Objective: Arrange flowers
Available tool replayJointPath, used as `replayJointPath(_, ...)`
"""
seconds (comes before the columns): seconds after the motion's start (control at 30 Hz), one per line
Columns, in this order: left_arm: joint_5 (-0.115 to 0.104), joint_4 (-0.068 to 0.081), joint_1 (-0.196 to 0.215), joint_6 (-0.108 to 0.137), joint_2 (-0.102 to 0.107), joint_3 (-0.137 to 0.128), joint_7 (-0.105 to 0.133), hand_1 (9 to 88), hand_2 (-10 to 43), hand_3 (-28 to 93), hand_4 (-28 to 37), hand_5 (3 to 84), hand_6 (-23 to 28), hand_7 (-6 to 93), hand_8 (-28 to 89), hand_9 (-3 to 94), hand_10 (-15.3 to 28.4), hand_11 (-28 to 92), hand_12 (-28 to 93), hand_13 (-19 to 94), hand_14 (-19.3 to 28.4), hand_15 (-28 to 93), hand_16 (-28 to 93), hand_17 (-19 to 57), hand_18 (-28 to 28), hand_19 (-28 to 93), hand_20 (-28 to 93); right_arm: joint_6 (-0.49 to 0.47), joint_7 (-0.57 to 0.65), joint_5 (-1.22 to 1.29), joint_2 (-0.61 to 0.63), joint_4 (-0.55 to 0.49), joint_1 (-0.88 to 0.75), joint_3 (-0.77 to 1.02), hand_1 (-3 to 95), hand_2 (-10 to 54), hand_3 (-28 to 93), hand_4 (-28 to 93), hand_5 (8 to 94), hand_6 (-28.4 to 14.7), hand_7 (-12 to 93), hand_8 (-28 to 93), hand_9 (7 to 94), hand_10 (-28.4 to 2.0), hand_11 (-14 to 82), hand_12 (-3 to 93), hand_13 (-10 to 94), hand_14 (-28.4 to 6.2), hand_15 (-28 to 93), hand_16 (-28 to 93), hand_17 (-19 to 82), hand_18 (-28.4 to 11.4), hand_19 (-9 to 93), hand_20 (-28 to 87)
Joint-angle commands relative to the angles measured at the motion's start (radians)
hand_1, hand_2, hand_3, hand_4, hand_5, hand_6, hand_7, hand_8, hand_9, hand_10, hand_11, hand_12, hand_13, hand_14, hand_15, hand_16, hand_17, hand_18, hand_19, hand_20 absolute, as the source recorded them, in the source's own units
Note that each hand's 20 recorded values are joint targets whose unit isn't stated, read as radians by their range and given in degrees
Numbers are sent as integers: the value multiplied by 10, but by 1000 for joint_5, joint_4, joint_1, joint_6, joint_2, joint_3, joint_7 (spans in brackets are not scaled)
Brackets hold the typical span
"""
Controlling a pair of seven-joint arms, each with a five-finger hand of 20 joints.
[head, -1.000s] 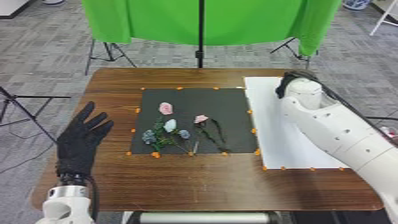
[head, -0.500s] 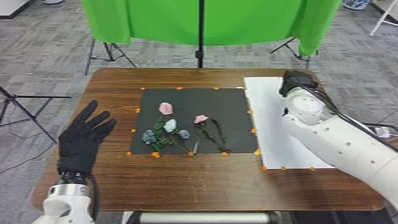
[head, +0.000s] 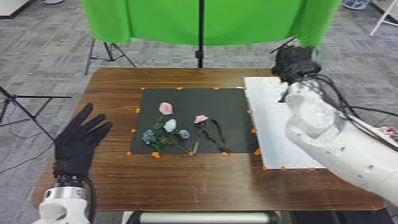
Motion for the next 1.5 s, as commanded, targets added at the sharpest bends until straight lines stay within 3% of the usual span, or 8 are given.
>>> replayJointPath(0.03,20,4,7,-17,-17,8,-27,214,64,787,-283,330,57,141,-108,330,178,258,115,243,246,523,-71,-76,266,552,226,-218,62,309,-87,233,62,50,314,-95,815,-283,442,9,166,-135,499,-185,196,134,438,-151,745,71,189,-190,930,543)
replayJointPath(0.17,36,7,-6,-32,-31,10,-50,214,64,786,-283,329,57,142,-108,330,178,257,114,243,246,523,-71,-76,266,552,225,-252,109,347,-104,307,92,53,292,-95,816,-283,391,19,170,-138,439,-210,165,130,386,-168,749,56,166,-190,926,545)
replayJointPath(0.5,27,11,-20,-30,-14,23,-45,215,64,785,-283,329,57,143,-109,331,178,257,115,244,245,524,-71,-76,265,552,225,-262,129,312,-86,317,89,54,294,-95,817,-283,390,43,192,-148,431,-208,177,137,379,-171,766,45,160,-192,924,557)
replayJointPath(0.83,1,10,-26,-13,26,45,-5,215,65,785,-283,328,58,144,-109,330,179,258,115,243,246,524,-72,-76,265,552,224,-346,182,361,-106,373,109,84,305,-95,821,-283,419,43,189,-154,451,-209,185,134,387,-176,775,42,169,-196,929,565)
replayJointPath(1.1,6,12,-35,-18,21,43,-7,215,64,786,-283,328,57,144,-109,330,178,257,114,243,246,523,-72,-77,264,552,224,-462,161,394,-138,404,56,176,379,-95,813,-282,566,64,194,-159,630,-154,207,131,538,-120,746,78,207,-206,925,550)
replayJointPath(1.23,-8,10,-26,-7,35,49,6,216,66,783,-283,327,57,144,-109,330,179,258,115,243,246,524,-72,-77,264,551,224,-409,137,319,-132,403,45,137,431,-95,789,-283,659,69,187,-129,733,-109,218,154,630,-74,721,134,239,-202,930,536)
replayJointPath(1.37,-30,9,-25,8,61,58,26,215,65,785,-283,327,57,145,-109,331,178,258,115,243,246,523,-72,-76,263,552,224,-346,117,281,-135,401,29,122,562,-95,655,-283,815,60,189,-21,900,-54,98,315,722,-25,689,235,289,-196,932,548)
replayJointPath(1.5,-40,6,-20,16,71,64,43,215,65,785,-283,328,57,144,-109,330,178,257,115,242,246,524,-72,-77,262,551,224,-247,92,279,-119,372,12,103,601,-95,635,-283,873,54,196,1,936,-36,143,326,780,-13,695,222,333,-195,932,558)
